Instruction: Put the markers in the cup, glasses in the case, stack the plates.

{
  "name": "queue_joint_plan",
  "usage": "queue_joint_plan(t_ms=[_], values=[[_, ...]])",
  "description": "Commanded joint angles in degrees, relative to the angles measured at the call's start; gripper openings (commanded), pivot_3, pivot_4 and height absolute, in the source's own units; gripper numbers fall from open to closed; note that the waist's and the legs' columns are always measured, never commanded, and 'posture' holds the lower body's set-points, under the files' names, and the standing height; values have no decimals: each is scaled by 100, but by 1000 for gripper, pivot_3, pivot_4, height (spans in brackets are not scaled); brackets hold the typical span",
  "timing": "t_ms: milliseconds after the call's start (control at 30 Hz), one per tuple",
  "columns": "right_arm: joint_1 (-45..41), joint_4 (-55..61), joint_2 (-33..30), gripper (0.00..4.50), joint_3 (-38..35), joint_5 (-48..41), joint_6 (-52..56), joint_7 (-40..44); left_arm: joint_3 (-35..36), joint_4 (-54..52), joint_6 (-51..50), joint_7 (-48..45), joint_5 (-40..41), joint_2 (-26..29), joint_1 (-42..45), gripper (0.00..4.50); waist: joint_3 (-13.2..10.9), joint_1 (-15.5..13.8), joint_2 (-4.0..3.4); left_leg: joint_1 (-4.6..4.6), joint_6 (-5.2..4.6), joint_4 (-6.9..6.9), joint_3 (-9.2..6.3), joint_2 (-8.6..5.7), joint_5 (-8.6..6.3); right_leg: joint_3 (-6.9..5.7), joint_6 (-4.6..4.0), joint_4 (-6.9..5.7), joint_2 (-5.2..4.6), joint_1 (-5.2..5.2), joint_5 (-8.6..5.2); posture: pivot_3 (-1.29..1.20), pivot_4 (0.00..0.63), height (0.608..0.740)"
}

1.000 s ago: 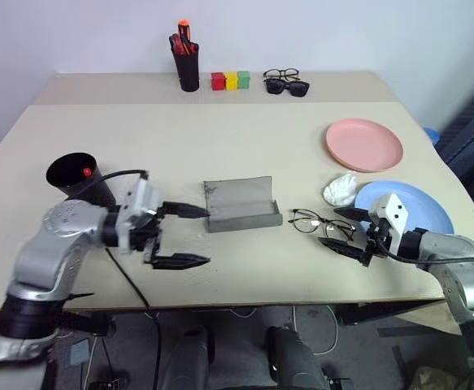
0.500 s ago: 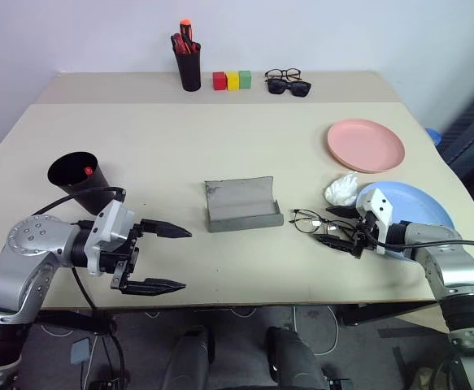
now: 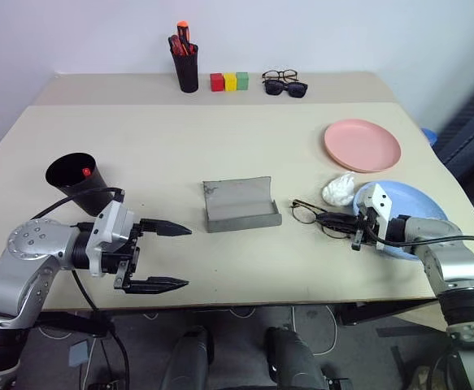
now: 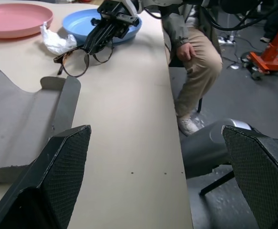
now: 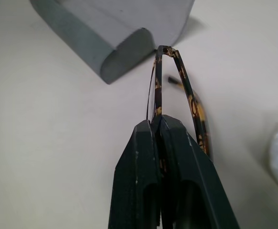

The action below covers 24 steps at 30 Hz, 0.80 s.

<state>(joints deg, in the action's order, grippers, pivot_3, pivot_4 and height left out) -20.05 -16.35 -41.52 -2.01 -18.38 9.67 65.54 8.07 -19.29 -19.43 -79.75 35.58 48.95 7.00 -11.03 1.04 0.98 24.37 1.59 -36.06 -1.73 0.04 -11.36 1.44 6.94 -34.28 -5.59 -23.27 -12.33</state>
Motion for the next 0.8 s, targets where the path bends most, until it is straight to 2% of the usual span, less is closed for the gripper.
queue_joint_plan(t_ms=[33,167,300,500,633,800], values=[[90,42,-110,45,-119,37,108,-60,165,-187,68,79,131,34,-13,4500,0,-15,0,1,0,0,0,0,0,0,0,1,0,0,0,0,150,740],[46,506,-199,45,-369,-282,461,-29,168,-197,99,166,124,0,-73,4500,-2,-19,-3,3,0,3,0,0,0,0,-1,3,-1,-3,0,0,150,740],[-470,1217,-66,45,-439,-801,865,65,184,-244,65,225,169,11,-170,4500,-9,17,-15,10,0,7,3,1,0,3,-1,0,-1,-16,0,0,150,740],[-1264,1441,667,45,291,-811,1032,141,209,-282,59,228,189,49,-286,4500,-7,15,-12,8,0,16,10,22,0,0,-5,-1,11,-24,3,0,150,740],[-1670,722,1181,45,874,-364,491,425,215,-310,77,207,181,91,-340,4500,-9,-20,-15,12,0,19,12,25,0,0,-7,1,13,-29,4,0,150,740],[-2183,-667,1594,45,1142,118,-447,644,285,-454,36,296,238,113,-439,4500,-9,-2,-14,13,1,15,16,23,0,1,-10,5,10,-26,6,0,150,740]])
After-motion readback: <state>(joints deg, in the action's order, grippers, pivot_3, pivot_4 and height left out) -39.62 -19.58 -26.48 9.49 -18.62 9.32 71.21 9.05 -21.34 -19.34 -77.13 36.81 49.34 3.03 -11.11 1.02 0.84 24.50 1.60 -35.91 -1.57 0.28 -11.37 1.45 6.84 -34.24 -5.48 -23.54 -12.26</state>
